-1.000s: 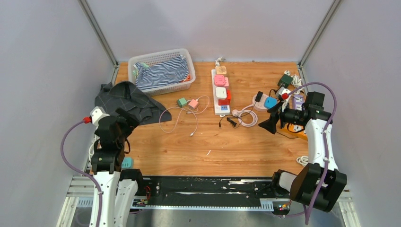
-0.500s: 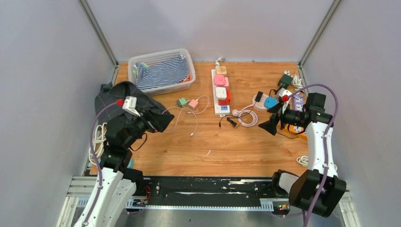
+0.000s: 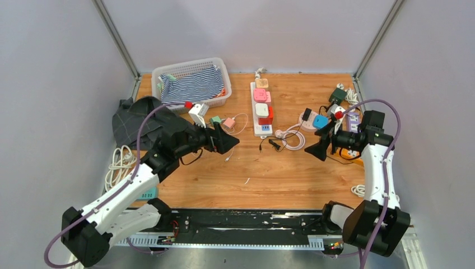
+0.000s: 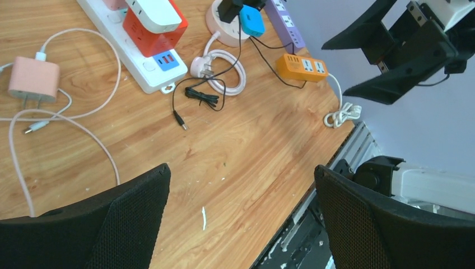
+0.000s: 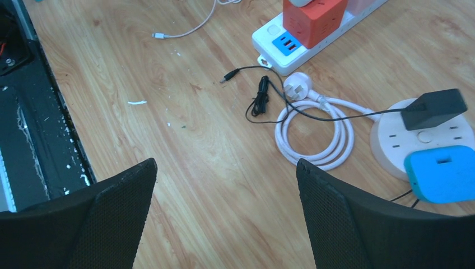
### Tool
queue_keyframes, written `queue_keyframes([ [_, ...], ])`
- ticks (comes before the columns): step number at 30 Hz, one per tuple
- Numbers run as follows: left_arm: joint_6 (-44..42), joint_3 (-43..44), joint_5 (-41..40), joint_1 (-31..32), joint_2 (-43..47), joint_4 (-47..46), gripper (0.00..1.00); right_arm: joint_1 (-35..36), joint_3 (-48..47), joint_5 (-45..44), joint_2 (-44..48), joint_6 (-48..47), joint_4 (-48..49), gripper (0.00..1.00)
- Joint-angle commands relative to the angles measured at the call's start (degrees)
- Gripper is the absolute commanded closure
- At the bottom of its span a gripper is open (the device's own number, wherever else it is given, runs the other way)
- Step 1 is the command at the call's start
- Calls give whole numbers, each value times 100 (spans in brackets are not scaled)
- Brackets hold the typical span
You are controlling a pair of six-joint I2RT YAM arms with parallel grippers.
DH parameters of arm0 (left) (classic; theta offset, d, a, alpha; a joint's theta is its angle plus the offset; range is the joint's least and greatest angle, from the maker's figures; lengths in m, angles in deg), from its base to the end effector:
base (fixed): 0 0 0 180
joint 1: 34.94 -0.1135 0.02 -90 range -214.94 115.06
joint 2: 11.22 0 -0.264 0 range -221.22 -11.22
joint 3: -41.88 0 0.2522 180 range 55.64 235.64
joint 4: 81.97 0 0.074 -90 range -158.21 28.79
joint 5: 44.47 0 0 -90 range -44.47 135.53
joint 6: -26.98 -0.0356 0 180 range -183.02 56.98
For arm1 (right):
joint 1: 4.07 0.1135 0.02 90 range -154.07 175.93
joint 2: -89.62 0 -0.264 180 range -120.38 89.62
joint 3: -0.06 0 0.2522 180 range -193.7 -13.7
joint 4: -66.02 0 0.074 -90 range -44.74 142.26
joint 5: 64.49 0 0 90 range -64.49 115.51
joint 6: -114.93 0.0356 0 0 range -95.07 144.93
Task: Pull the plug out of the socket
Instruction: Reset both arms
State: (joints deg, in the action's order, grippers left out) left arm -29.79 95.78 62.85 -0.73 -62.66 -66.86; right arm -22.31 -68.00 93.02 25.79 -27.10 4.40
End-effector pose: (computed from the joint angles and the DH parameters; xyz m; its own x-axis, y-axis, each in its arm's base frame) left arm 0.1700 -0.1284 0.3071 -0.5773 -0.2401 -0.7804 0.5507 0.5912 -0.5892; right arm 0.2024 -0.0321 0.2952 -0.2138 -0.2471 -0.9451 -0.8480 0.5273 0.0540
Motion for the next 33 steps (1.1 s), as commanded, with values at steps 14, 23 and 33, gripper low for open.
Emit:
queue_keyframes([
  [14, -618, 1047, -595, 730, -1417, 55, 0, 95, 946, -539, 754, -256, 270, 5],
  [23, -1238, 1891, -1718, 1415, -2071, 853, 0, 101, 1008, -582, 821, -365, 250, 5],
  [33, -1689, 2580, -2495, 1868, -2773, 1098, 0, 106, 1036, -645, 804, -408, 242, 5],
])
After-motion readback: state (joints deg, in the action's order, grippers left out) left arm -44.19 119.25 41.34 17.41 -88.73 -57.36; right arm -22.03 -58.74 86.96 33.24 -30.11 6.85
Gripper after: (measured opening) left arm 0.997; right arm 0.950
